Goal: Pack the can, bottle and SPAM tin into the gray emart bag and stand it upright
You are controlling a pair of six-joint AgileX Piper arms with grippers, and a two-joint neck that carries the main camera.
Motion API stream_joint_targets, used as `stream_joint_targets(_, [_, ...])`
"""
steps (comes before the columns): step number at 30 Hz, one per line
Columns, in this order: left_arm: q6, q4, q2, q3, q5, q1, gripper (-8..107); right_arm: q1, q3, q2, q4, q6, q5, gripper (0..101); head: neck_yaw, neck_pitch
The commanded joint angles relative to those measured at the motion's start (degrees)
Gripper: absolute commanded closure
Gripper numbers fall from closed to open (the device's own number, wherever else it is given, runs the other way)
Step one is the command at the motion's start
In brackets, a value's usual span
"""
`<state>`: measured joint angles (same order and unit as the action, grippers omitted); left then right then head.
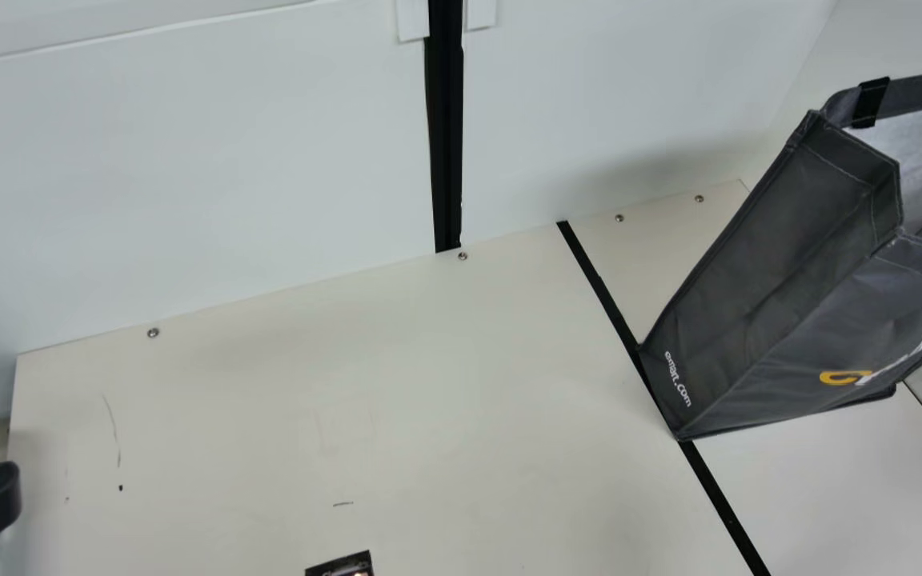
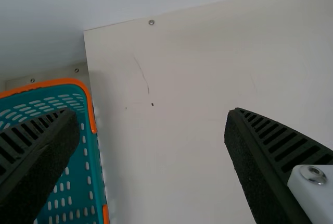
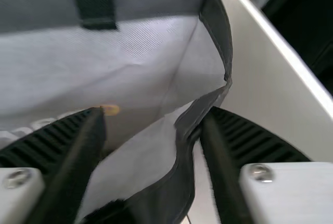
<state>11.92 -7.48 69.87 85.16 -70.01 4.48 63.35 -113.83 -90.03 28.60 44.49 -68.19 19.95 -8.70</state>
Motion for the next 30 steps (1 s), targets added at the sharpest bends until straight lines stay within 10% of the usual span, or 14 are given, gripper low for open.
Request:
stream_joint_targets(1, [0.0, 0.0, 0.0, 0.0, 0.0, 0.0, 9, -0.2, -1.8, 0.1, 0.3, -0.2, -0.5, 18, 0.0, -1.3])
stream_joint_targets(30, [0.0, 0.0, 0.0, 0.0, 0.0, 0.0, 9, -15.8, -10.5, 3.7, 3.1, -2.8, -1.7, 6, 0.0, -1.3])
